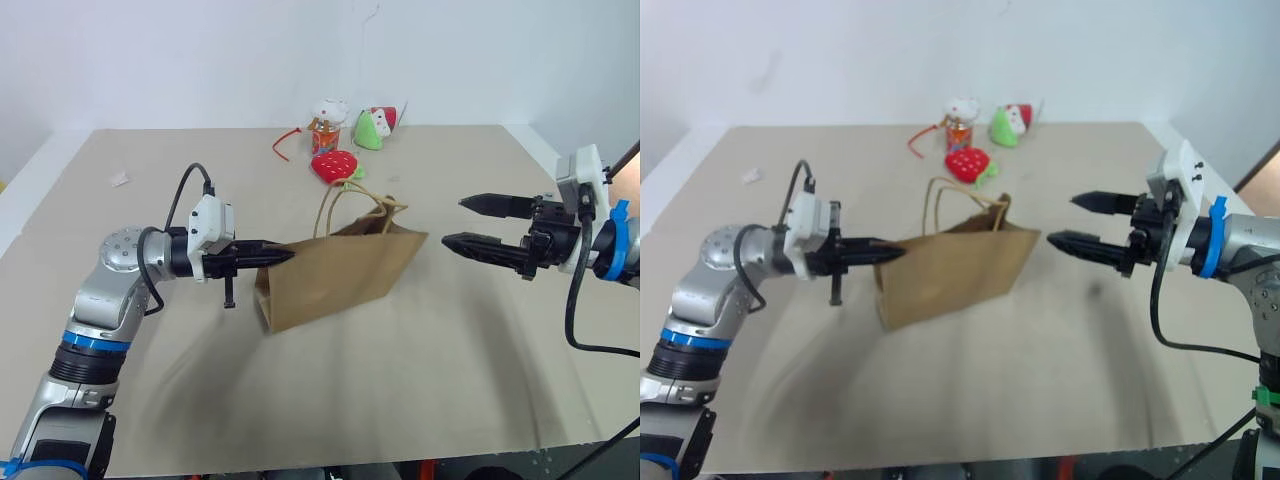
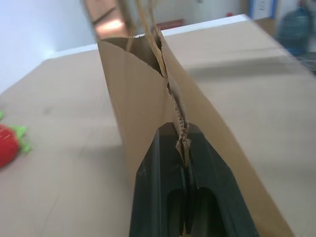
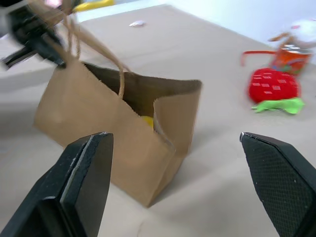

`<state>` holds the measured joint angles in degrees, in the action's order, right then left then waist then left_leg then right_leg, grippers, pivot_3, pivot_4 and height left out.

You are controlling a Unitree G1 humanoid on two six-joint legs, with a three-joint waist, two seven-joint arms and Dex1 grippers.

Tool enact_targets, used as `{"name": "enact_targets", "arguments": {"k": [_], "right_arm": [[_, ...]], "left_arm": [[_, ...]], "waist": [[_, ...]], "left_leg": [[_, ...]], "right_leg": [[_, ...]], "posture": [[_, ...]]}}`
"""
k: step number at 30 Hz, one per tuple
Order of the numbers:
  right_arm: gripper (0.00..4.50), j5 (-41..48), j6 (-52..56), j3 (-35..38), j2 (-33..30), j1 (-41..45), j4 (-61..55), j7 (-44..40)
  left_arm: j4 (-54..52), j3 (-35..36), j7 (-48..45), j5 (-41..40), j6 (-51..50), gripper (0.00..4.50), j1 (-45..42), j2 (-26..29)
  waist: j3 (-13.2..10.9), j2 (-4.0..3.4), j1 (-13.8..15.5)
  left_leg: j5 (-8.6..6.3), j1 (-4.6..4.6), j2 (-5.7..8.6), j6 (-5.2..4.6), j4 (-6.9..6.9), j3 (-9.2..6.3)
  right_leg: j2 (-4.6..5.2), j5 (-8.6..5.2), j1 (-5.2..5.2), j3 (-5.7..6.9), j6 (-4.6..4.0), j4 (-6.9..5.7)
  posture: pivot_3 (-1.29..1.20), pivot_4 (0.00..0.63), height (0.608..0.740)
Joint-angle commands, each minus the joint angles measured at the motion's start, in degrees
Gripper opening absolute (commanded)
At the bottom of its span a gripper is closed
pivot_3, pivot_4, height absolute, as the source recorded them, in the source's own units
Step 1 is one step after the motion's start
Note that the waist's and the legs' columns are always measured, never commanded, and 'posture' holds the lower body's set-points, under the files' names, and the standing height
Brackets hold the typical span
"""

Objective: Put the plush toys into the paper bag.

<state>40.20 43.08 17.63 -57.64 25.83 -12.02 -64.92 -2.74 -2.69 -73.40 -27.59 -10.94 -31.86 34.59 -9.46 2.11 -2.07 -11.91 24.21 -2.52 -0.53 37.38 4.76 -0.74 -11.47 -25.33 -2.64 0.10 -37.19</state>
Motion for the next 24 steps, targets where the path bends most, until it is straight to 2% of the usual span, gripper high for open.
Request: {"name": "enact_targets", "arguments": {"k": [1,8,18,19,20,22,24], "right_arm": [[4.42,2.9,-0.2,1.2,-3.9,2.4,-3.1,-4.3],[4.42,3.4,-0.6,0.0,-6.6,4.9,-2.2,-7.1],[4.42,2.6,-2.8,-2.9,-4.5,5.0,-2.9,-7.3],[4.5,2.8,-2.8,-3.3,-4.1,5.3,-3.0,-7.0],[4.5,2.9,-2.8,-3.7,-3.8,5.8,-3.1,-6.8],[4.5,2.8,-3.0,-4.3,-3.3,6.5,-3.1,-6.5],[4.5,2.5,-3.3,-5.0,-3.0,7.1,-2.7,-6.3]], "left_arm": [[-2.9,0.9,-4.9,-2.7,1.7,0.0,-1.3,1.7],[-7.3,0.9,-9.8,-6.7,0.1,0.0,1.2,3.1],[1.2,-2.8,-12.0,0.5,6.0,0.0,0.4,1.9],[1.8,-3.1,-12.5,1.0,6.8,0.53,0.2,2.0],[2.6,-3.3,-13.2,1.4,7.8,0.55,0.0,2.2],[3.2,-3.1,-14.4,1.4,8.6,1.35,-0.3,2.6],[2.6,-2.4,-14.9,0.5,7.9,2.34,-0.7,3.4]], "waist": [[0.0,0.0,0.0],[0.0,-0.01,0.0],[0.0,-0.01,0.1],[0.0,-0.01,0.1],[0.0,-0.01,0.1],[0.0,-0.02,0.1],[0.0,-0.02,0.1]], "left_leg": [[0.0,0.0,-0.01,0.0,0.01,-0.02],[-0.01,0.01,-0.01,0.0,0.01,0.06],[0.0,-0.01,-0.01,0.0,0.03,0.06],[0.0,-0.01,0.0,0.0,0.03,0.06],[0.0,-0.01,0.0,0.0,0.04,0.07],[0.0,-0.01,0.01,0.0,0.04,0.07],[-0.01,-0.01,0.0,0.0,0.03,0.1]], "right_leg": [[0.0,0.0,0.02,0.02,0.01,0.0],[0.04,-0.06,-0.02,-0.02,-0.07,0.01],[0.04,-0.05,-0.01,-0.01,-0.07,0.0],[0.05,-0.05,-0.01,-0.01,-0.07,0.01],[0.05,-0.05,0.0,-0.01,-0.07,0.01],[0.06,-0.05,-0.01,-0.02,-0.07,0.01],[0.05,-0.05,-0.03,-0.04,-0.07,0.0]], "posture": [[0.0,0.15,0.74],[0.0,0.15,0.74],[0.0,0.15,0.74],[0.0,0.15,0.74],[0.0,0.15,0.74],[0.0,0.15,0.74],[0.0,0.15,0.74]]}}
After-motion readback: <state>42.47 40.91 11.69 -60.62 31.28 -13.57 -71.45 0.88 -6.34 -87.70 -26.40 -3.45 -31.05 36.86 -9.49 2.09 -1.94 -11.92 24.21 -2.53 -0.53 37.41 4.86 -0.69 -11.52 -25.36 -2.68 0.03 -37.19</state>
